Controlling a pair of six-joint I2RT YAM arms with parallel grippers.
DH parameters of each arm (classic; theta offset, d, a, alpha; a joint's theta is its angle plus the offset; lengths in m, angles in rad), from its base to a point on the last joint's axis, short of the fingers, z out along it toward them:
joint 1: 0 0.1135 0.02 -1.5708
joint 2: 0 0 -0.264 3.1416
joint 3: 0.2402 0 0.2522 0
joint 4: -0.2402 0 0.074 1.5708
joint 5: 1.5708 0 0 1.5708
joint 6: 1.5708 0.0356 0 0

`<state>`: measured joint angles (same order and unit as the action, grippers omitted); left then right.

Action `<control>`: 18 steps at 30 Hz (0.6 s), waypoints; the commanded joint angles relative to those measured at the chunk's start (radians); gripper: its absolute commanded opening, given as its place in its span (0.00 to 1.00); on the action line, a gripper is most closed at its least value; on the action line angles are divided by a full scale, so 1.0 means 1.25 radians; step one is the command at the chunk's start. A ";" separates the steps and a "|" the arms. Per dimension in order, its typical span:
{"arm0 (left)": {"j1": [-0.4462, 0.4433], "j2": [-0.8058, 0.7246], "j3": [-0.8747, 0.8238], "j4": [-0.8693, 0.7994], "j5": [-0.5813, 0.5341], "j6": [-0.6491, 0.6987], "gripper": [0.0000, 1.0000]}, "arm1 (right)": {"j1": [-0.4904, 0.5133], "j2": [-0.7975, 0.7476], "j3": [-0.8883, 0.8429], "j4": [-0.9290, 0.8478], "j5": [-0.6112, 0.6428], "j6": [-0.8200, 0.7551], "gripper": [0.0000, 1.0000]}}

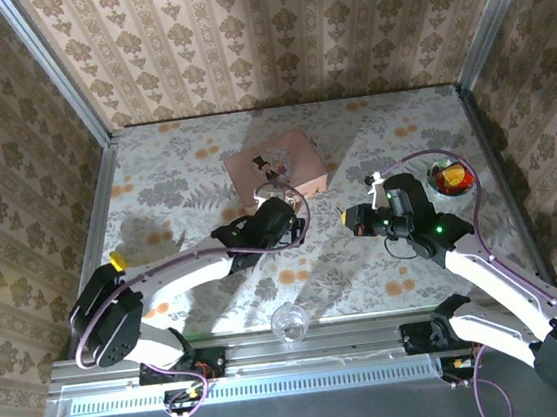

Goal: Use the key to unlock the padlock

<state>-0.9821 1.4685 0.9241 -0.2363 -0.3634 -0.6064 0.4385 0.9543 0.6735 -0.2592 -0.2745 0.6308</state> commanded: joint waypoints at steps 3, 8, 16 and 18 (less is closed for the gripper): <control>0.003 0.038 0.001 0.013 -0.036 -0.034 0.87 | -0.008 0.000 -0.013 -0.019 0.033 -0.008 0.00; 0.020 0.063 -0.001 0.025 -0.022 -0.044 0.83 | -0.013 0.011 -0.006 -0.018 0.033 -0.010 0.00; 0.041 0.095 0.001 0.025 -0.016 -0.036 0.81 | -0.017 0.034 0.006 -0.009 0.032 -0.009 0.00; 0.047 0.098 -0.002 0.025 -0.014 -0.035 0.79 | -0.018 0.041 0.010 -0.008 0.029 -0.010 0.00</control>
<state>-0.9363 1.5776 0.9241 -0.2092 -0.3744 -0.6361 0.4213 0.9943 0.6666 -0.2665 -0.2573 0.6308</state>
